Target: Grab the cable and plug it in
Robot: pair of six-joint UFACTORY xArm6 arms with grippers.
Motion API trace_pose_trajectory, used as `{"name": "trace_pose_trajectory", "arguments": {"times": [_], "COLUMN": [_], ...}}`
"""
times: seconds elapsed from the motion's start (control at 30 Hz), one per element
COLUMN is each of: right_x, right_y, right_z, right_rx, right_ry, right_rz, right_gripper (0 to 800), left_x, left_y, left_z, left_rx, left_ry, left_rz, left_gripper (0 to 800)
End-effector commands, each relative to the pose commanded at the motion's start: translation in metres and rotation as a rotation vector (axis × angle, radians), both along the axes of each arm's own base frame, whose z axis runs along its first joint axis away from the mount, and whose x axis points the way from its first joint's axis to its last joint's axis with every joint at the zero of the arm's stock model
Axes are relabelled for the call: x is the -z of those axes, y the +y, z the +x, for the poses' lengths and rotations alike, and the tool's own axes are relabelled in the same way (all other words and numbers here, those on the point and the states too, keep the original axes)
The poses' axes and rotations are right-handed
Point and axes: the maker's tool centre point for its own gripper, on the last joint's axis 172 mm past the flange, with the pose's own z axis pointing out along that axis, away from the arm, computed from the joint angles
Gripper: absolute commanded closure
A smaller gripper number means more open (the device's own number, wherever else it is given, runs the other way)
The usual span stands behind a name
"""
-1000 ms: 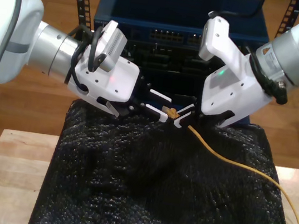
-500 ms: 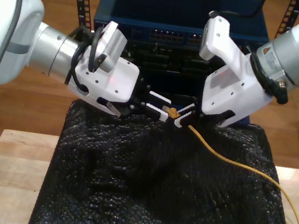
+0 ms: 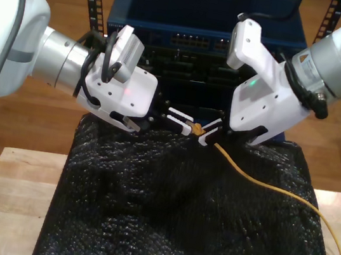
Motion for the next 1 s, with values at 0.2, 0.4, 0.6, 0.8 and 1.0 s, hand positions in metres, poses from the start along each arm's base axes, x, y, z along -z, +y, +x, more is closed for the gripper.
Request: {"name": "trace_pose_trajectory", "arguments": {"times": [0.2,0.4,0.6,0.8,1.0], "right_x": [0.0,-0.006,-0.016,-0.028,-0.048], "right_y": [0.001,0.001,0.0,0.002,0.002], "right_z": [-0.001,0.001,0.005,0.011,0.011], "right_rx": [-0.012,-0.048,-0.068,-0.07,-0.07], "right_ry": [-0.006,-0.046,-0.087,-0.114,-0.159], "right_rz": [0.001,0.002,0.004,0.012,0.022], "right_gripper": [593,139,8,1,3], "left_x": [-0.001,-0.001,-0.005,-0.001,-0.001], "left_y": [0.001,0.001,0.004,0.007,0.014], "left_z": [0.0,0.001,0.01,0.009,0.004], "left_rx": [-0.002,-0.004,-0.034,-0.034,-0.033], "left_ry": [-0.002,0.0,0.014,0.065,0.136], "left_rz": [0.0,-0.001,-0.043,-0.07,-0.094], "left_gripper": [794,795,776,776,777]}}
